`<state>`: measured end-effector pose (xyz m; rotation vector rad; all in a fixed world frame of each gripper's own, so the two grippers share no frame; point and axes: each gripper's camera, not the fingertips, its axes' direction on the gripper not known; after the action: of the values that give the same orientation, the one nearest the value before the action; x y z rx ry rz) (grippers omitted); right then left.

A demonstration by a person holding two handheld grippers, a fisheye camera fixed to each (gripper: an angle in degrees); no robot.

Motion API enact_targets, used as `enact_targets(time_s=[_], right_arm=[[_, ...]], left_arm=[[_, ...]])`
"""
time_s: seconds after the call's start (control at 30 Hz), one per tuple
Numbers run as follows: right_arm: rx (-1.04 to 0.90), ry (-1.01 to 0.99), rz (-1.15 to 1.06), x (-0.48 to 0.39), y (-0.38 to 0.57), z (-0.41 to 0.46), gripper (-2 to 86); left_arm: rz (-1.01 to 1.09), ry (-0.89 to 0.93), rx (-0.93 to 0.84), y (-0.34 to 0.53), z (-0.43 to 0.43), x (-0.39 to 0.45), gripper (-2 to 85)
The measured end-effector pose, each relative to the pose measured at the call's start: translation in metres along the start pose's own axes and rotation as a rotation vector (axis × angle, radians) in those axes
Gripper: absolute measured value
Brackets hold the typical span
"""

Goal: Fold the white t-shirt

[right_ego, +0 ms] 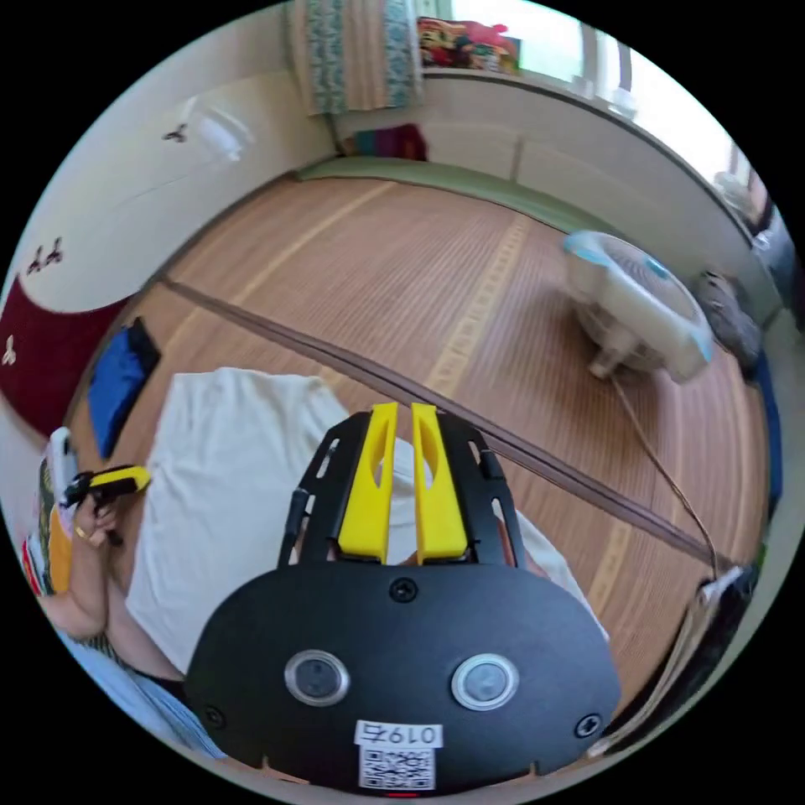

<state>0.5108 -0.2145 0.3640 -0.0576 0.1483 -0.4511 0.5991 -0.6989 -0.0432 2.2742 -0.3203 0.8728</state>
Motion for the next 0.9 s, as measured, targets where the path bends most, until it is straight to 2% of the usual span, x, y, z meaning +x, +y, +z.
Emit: enact_targets(time_s=[0.07, 0.17, 0.37, 0.57, 0.73, 0.9], right_arm=[[-0.026, -0.097, -0.094, -0.027, -0.024, 0.009, 5.9], [-0.113, -0.099, -0.188, -0.058, -0.050, 0.029, 7.0], [-0.203, 0.145, -0.261, -0.087, -0.079, 0.061, 1.5], [-0.240, -0.027, -0.253, -0.074, -0.088, 0.078, 6.8], [-0.220, -0.055, -0.235, -0.066, -0.092, 0.090, 7.8], [-0.194, -0.065, -0.251, -0.063, -0.093, 0.096, 3.9]], left_arm=[[-0.001, 0.000, 0.000, 0.000, 0.000, -0.001, 1.3], [-0.003, 0.003, -0.003, -0.001, 0.001, -0.002, 1.3], [-0.007, 0.013, -0.007, -0.001, 0.002, -0.004, 1.5], [-0.011, 0.025, -0.010, -0.001, 0.003, -0.006, 1.6], [-0.013, 0.027, -0.008, -0.001, 0.004, -0.007, 1.7], [-0.010, 0.027, -0.008, 0.000, 0.006, -0.006, 1.7]])
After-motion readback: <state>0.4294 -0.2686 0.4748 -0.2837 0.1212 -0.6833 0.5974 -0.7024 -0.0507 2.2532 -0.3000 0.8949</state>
